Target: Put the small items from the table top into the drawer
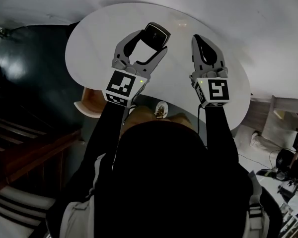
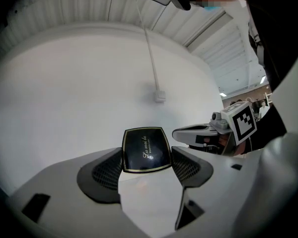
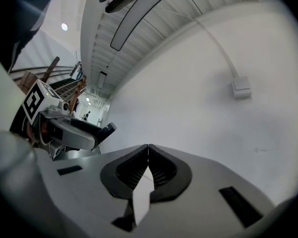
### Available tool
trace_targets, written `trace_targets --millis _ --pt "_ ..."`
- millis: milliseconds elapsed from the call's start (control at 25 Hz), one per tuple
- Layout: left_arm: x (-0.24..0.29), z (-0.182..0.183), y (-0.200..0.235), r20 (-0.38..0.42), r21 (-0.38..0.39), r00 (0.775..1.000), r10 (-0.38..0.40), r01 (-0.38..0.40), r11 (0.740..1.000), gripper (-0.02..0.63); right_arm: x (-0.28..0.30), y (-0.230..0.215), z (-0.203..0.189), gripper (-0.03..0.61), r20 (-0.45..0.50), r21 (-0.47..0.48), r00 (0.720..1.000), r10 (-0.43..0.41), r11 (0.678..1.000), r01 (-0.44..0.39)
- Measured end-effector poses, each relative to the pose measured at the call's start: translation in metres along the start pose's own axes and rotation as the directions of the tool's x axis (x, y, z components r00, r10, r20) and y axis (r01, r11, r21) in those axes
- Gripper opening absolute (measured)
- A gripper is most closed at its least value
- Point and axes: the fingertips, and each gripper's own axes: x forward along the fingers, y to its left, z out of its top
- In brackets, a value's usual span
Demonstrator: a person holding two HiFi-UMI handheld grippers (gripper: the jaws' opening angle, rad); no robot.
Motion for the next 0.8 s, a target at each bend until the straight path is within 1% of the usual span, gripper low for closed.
trace_targets --millis 80,160,240,360,440,520,600,680,720,800 --pt "-0.015 0.001 0.011 0.006 0.000 0.999 0.038 -0.038 0.999 0.322 0.011 0.016 0.005 0.026 0.012 -0.004 0.999 0.042 0.999 -0.042" --pt "-0.036 -0.001 0.028 0.004 -0.016 0.996 0.094 -0.094 0.995 0.323 0.027 0.040 0.010 0.026 0.019 -0.009 0.994 0.107 0.994 -0.107" --pt "-0.060 -0.004 0.046 -0.001 -0.031 0.987 0.159 -0.159 0.987 0.324 0.041 0.069 0.013 0.026 0.024 -0.009 0.983 0.181 0.983 -0.181" --pt "-0.081 -0.001 0.059 -0.003 -0.018 0.975 0.223 -0.223 0.975 0.322 0.057 0.096 0.017 0.026 0.042 -0.005 0.963 0.267 0.964 -0.267" --pt "-0.101 -0.002 0.071 -0.013 -0.013 0.963 0.271 -0.271 0.963 0.323 0.069 0.120 0.021 0.026 0.047 0.020 0.948 0.316 0.948 -0.317" --pt "-0.142 -0.009 0.094 -0.031 -0.011 0.942 0.335 -0.336 0.942 0.323 0.083 0.170 0.030 0.026 0.057 0.034 0.921 0.386 0.921 -0.388" --pt "-0.191 -0.018 0.118 -0.054 -0.011 0.909 0.414 -0.415 0.910 0.324 0.095 0.228 0.038 0.026 0.076 0.021 0.879 0.471 0.880 -0.474" --pt "-0.230 -0.025 0.135 -0.072 -0.020 0.876 0.476 -0.479 0.878 0.322 0.102 0.271 0.045 0.026 0.089 0.005 0.839 0.537 0.842 -0.539" --pt "-0.244 -0.027 0.141 -0.077 -0.025 0.865 0.495 -0.498 0.867 0.323 0.104 0.285 0.048 0.026 0.090 0.004 0.827 0.555 0.830 -0.557" --pt "-0.261 -0.029 0.148 -0.079 -0.031 0.855 0.513 -0.517 0.856 0.324 0.106 0.304 0.051 0.026 0.085 0.008 0.816 0.572 0.818 -0.575"
